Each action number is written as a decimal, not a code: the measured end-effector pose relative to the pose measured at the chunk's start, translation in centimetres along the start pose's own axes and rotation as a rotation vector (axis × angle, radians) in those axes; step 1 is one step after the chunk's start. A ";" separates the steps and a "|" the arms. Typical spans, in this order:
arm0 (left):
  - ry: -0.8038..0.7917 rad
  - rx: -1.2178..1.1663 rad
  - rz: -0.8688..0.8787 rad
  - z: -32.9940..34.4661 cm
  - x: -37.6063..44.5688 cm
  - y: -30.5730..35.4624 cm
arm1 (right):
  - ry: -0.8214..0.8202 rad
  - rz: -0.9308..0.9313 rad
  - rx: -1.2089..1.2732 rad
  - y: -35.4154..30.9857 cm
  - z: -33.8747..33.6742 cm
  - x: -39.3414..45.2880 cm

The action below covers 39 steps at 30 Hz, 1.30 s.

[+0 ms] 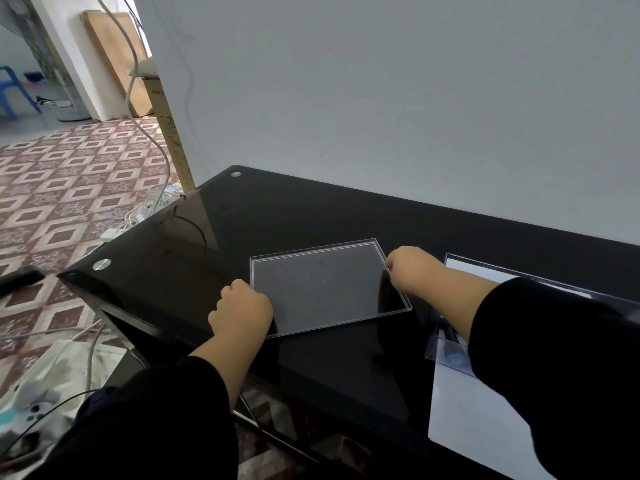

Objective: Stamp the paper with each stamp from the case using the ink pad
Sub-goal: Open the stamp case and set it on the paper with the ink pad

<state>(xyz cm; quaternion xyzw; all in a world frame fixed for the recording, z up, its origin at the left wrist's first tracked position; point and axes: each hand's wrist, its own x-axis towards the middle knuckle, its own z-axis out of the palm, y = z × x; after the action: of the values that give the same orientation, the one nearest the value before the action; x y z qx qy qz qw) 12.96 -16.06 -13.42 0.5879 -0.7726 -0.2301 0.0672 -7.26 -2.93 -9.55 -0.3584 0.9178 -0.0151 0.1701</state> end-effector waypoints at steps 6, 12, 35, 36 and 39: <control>0.014 0.060 0.009 0.1 -0.1 0.1 | -0.011 -0.032 -0.105 0.0 0.2 0.1; 0.015 0.074 -0.013 0.2 -0.2 0.1 | -0.078 -0.023 -0.214 -0.6 -0.1 -0.3; -0.274 0.216 0.295 -1.0 -9.0 7.1 | 0.037 -0.126 -0.025 2.9 -4.9 -8.2; -0.292 0.213 0.359 -0.9 -9.6 7.7 | 0.020 -0.118 -0.040 3.3 -5.2 -8.8; -0.364 0.186 0.558 -0.6 -11.9 9.7 | -0.017 -0.080 -0.086 5.3 -6.1 -11.2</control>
<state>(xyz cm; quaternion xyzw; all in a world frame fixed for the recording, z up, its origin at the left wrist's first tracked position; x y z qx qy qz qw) 8.19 -3.12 -6.68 0.3071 -0.9205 -0.2326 -0.0652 -5.06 7.83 -1.21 -0.4021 0.9010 0.0206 0.1617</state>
